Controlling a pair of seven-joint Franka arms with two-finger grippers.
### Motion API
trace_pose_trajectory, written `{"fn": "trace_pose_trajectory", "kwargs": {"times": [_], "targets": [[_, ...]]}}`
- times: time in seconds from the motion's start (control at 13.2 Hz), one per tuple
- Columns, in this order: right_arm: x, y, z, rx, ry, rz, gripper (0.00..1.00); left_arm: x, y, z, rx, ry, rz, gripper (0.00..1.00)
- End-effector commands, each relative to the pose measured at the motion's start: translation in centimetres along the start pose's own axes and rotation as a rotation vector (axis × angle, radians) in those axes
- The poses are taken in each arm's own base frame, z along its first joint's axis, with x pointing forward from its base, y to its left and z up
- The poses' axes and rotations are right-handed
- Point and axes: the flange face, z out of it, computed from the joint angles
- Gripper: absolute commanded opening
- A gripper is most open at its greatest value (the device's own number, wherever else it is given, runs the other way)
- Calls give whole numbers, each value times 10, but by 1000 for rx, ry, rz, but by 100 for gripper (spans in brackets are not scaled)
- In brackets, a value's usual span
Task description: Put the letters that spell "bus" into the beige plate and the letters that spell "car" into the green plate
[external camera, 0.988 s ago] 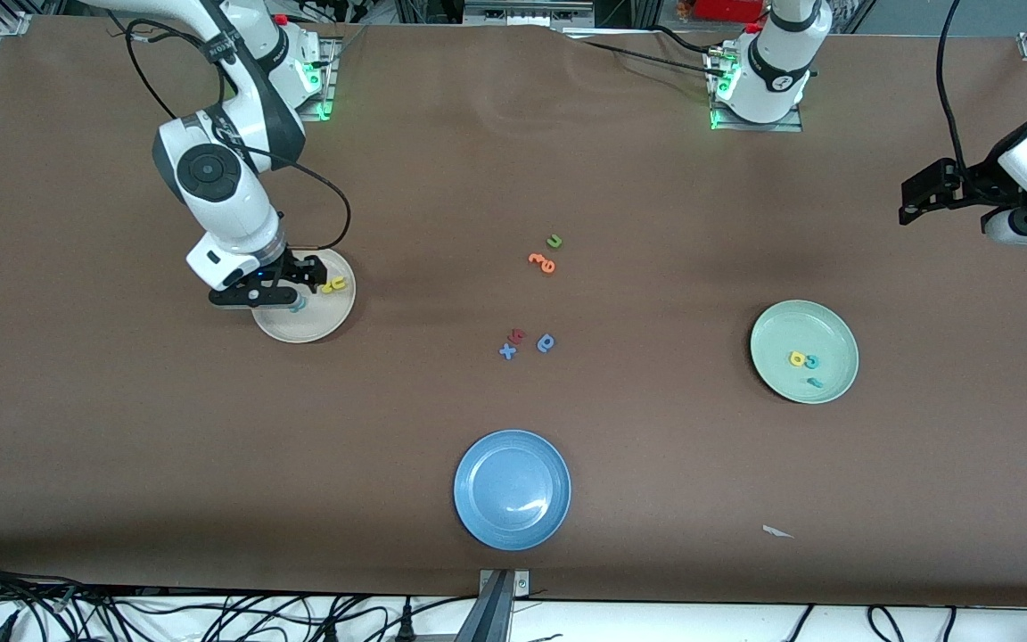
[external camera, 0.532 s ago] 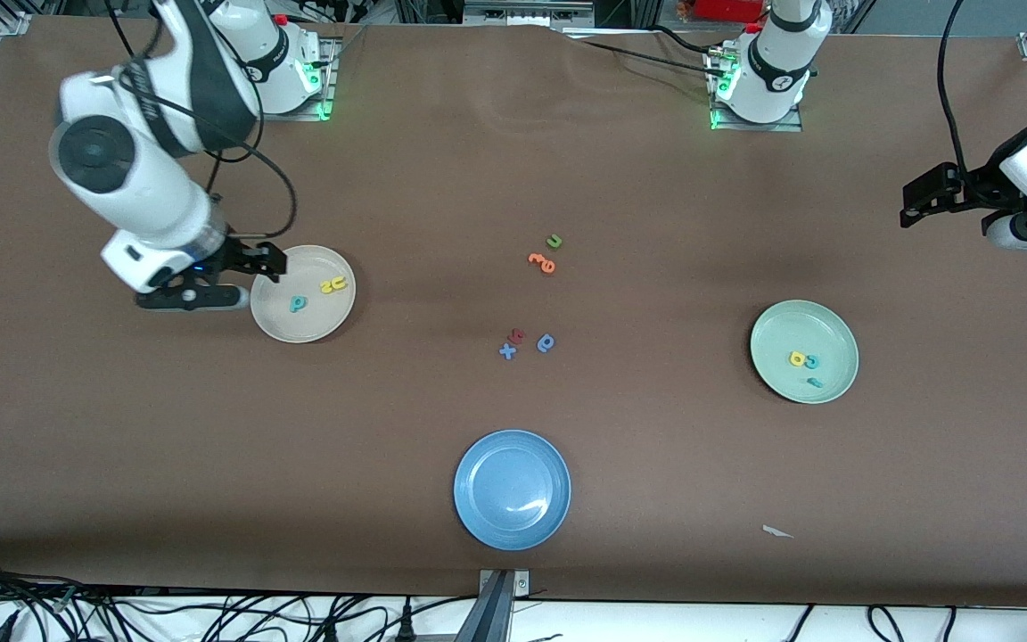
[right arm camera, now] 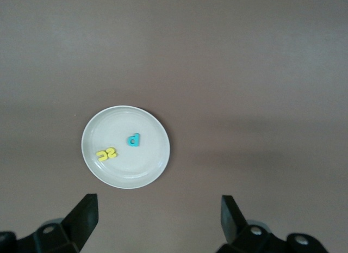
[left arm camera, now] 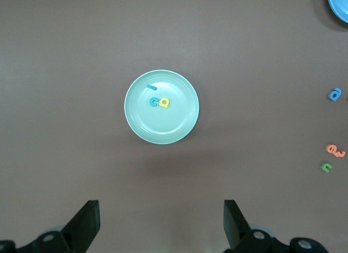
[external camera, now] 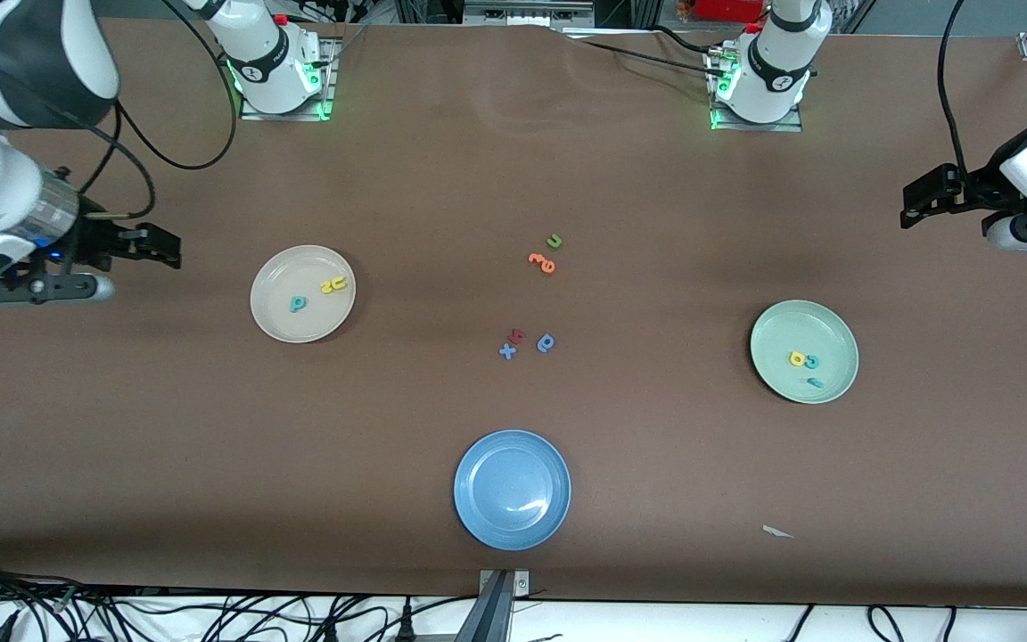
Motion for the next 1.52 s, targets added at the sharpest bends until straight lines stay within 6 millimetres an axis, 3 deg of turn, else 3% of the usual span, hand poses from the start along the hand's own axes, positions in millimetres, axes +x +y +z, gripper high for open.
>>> {"fn": "trace_pose_trajectory", "kwargs": {"times": [0.0, 0.3, 1.06, 1.44], "targets": [[-5, 16, -20, 15, -3, -29, 100, 2, 0, -3, -30, 6, 3, 100], [-9, 24, -39, 14, -23, -28, 100, 4, 0, -3, -29, 18, 4, 100], [-5, 30, -36, 6, -28, -18, 100, 3, 2, -4, -29, 20, 7, 100], [-3, 31, -55, 1, 19, -4, 100, 3, 2, -4, -29, 21, 7, 100]]}}
